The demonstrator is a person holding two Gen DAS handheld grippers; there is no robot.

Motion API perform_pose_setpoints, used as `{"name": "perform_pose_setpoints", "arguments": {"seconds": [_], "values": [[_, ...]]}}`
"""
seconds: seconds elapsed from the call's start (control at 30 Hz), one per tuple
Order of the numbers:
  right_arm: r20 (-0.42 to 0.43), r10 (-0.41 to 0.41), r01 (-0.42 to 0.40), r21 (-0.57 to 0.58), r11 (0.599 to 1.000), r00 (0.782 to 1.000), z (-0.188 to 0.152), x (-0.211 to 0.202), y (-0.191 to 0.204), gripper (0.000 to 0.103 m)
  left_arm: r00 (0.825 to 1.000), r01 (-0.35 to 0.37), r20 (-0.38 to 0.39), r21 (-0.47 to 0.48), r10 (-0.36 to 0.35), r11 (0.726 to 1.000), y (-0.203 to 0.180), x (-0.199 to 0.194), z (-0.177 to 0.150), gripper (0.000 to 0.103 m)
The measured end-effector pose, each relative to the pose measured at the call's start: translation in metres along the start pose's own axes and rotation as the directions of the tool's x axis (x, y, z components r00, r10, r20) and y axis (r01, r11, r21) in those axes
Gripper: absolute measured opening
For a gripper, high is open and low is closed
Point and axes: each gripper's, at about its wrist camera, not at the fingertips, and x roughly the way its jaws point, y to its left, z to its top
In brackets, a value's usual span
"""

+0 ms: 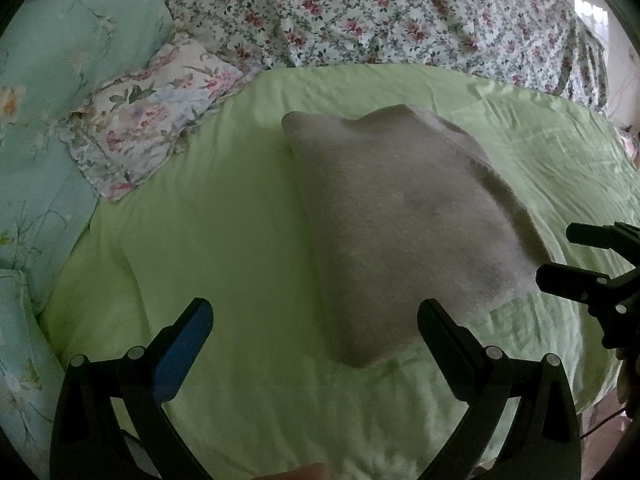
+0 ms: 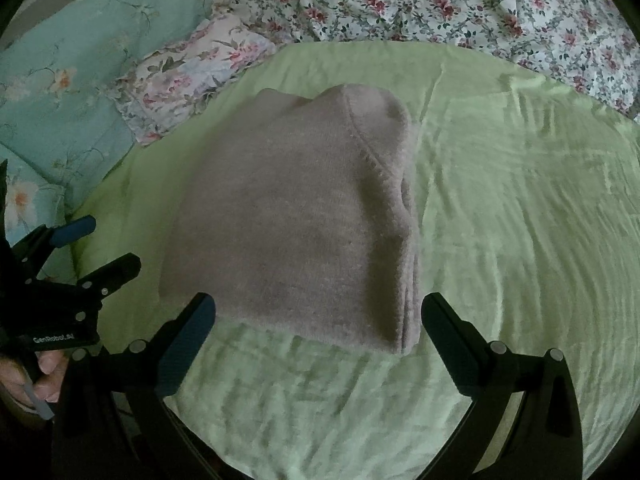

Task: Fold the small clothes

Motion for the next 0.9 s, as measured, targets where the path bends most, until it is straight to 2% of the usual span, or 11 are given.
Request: {"name": "perform_pose_setpoints", "arguments": {"seconds": [0.9], "values": [[-0.008,0.006,-0.006,0.016,1.000,1.000,0.002,0.001,-0.017,0.103,1.000,-0.001,0.000,0.033,0.001,0.999,-0.005,0.004,0.004,0.102]]}}
